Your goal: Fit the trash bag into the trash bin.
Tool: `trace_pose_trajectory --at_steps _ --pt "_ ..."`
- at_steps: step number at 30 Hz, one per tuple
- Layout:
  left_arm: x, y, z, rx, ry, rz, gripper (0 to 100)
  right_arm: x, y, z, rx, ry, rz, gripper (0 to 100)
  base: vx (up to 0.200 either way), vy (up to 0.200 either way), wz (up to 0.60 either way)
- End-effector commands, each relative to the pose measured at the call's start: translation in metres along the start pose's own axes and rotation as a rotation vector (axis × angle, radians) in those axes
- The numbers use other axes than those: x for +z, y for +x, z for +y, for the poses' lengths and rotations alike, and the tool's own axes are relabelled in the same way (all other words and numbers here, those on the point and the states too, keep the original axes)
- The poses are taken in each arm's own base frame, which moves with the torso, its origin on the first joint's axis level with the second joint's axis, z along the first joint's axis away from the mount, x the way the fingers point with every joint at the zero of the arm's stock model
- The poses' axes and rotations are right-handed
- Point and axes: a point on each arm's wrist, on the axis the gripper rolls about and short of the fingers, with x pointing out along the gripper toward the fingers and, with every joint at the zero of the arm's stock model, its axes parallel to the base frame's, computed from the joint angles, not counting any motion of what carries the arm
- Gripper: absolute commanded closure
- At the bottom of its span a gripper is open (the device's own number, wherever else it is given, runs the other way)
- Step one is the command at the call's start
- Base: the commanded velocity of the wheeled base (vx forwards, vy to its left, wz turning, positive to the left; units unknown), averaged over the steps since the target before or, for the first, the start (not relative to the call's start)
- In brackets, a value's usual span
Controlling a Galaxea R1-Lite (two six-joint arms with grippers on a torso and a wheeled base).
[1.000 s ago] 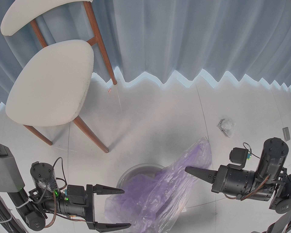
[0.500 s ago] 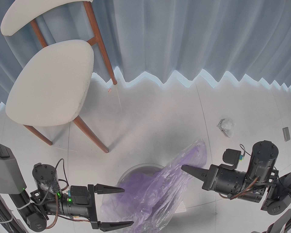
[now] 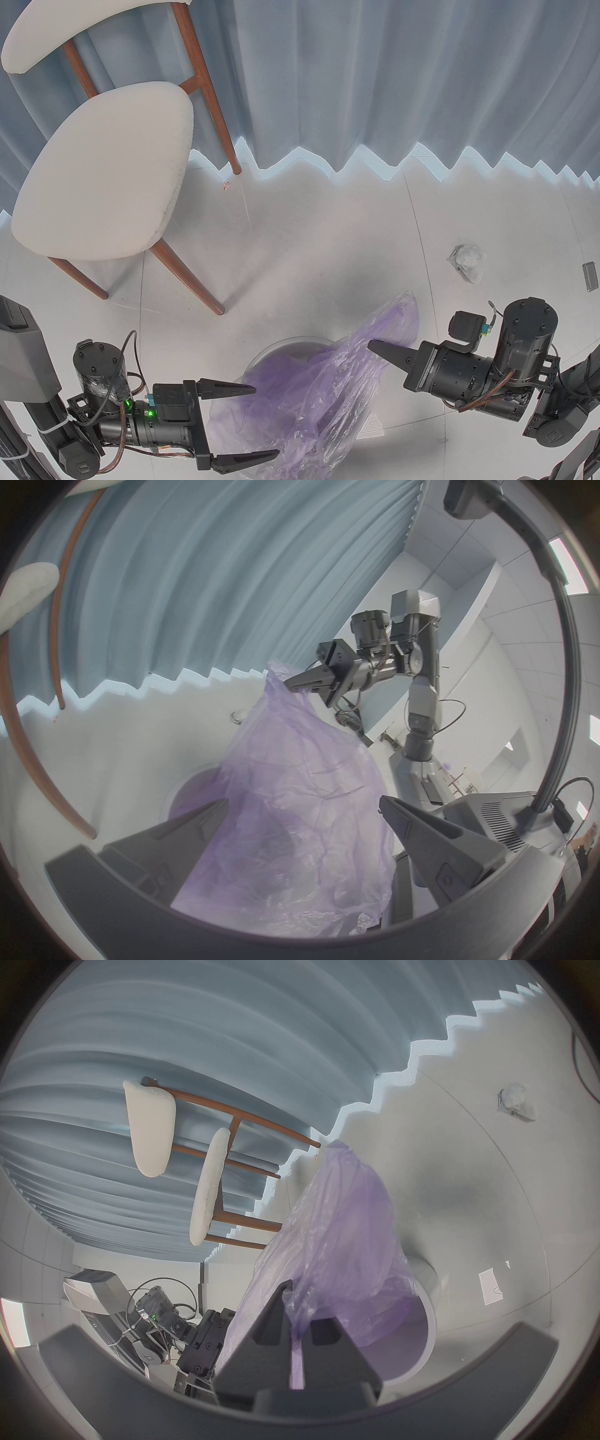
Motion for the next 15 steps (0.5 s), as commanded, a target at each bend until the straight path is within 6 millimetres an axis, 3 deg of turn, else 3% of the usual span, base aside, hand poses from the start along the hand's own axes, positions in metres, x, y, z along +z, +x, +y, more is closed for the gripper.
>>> trace_pose_trajectory --at_steps 1,15 --pt "-0.003 0.000 -0.004 0.046 -0.008 0.029 0 -0.003 0.001 -0.003 -0.004 0.000 0.008 100 0.000 0.000 0.00" --pt "0.008 0.007 -0.022 0.014 0.047 0.004 0 -0.004 0.015 -0.007 -0.059 0.004 -0.028 100 0.000 0.000 0.00"
